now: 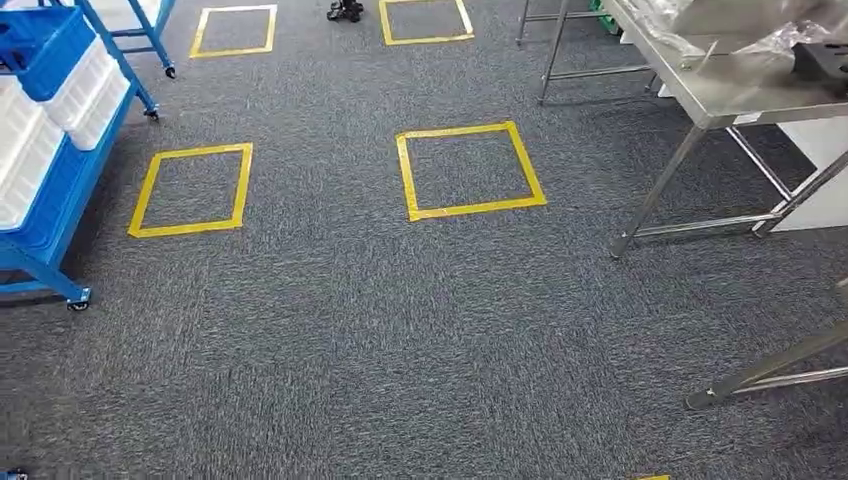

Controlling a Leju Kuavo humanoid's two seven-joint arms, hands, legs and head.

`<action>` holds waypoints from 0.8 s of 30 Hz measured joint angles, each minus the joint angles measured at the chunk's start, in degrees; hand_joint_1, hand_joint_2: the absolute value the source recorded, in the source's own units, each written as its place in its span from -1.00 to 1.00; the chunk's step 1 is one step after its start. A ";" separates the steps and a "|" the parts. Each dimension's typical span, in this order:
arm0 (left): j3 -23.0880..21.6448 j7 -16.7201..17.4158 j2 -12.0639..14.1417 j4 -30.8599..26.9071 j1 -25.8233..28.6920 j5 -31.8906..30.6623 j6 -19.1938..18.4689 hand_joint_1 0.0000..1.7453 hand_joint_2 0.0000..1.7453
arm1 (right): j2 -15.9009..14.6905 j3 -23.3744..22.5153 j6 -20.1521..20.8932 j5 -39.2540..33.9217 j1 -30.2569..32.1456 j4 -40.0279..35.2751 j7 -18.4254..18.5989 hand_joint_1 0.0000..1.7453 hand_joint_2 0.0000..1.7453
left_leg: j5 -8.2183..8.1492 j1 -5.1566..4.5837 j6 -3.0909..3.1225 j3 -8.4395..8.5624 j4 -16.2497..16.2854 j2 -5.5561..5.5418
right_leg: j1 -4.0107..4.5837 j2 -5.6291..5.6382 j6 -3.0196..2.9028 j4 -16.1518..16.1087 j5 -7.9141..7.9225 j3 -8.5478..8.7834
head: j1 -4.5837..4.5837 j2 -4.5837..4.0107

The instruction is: Take the parts from the cabinet and place them on the table.

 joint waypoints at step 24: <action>2.82 2.45 -0.13 0.00 -0.65 3.96 -5.09 -1.00 -1.00 | -1.25 -0.52 1.49 -1.44 3.58 0.59 5.03 -1.00 -1.00 | 0.10 -0.19 1.93 1.36 -1.14 3.39 | 0.34 -3.14 0.78 15.86 -7.00 -6.97 | 0.00 0.00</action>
